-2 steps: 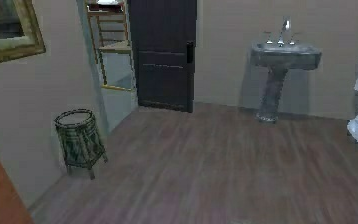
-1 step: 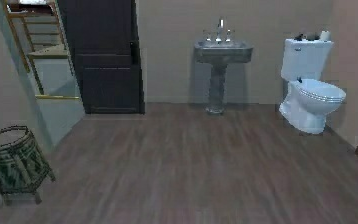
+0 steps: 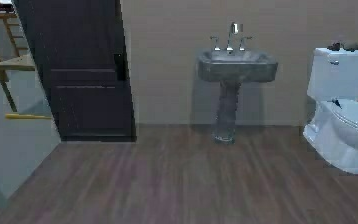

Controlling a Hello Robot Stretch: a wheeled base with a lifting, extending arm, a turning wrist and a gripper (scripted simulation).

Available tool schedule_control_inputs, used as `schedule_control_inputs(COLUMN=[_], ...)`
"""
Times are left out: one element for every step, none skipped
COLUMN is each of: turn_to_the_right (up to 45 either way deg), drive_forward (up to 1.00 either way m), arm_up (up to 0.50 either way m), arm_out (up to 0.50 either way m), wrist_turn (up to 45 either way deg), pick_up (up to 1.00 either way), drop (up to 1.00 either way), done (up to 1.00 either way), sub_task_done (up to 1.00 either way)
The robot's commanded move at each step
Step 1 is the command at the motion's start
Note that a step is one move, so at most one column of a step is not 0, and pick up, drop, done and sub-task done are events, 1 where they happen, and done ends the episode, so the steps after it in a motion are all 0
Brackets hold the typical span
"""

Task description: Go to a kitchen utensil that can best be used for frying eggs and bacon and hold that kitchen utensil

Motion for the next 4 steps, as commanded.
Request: schedule_control_inputs(turn_to_the_right=[45.0, 0.0, 45.0, 0.0], drive_forward=[0.0, 0.7, 0.0, 1.0], arm_up=[0.0, 0.0, 0.0, 0.0], arm_out=[0.0, 0.0, 0.0, 0.0], wrist_turn=[0.0, 0.0, 0.0, 0.0], pick_up=[0.0, 0.0, 0.0, 0.0], drop=[0.0, 0.0, 0.0, 0.0], done=[0.0, 0.0, 0.0, 0.0], sub_task_done=[0.0, 0.0, 0.0, 0.0])
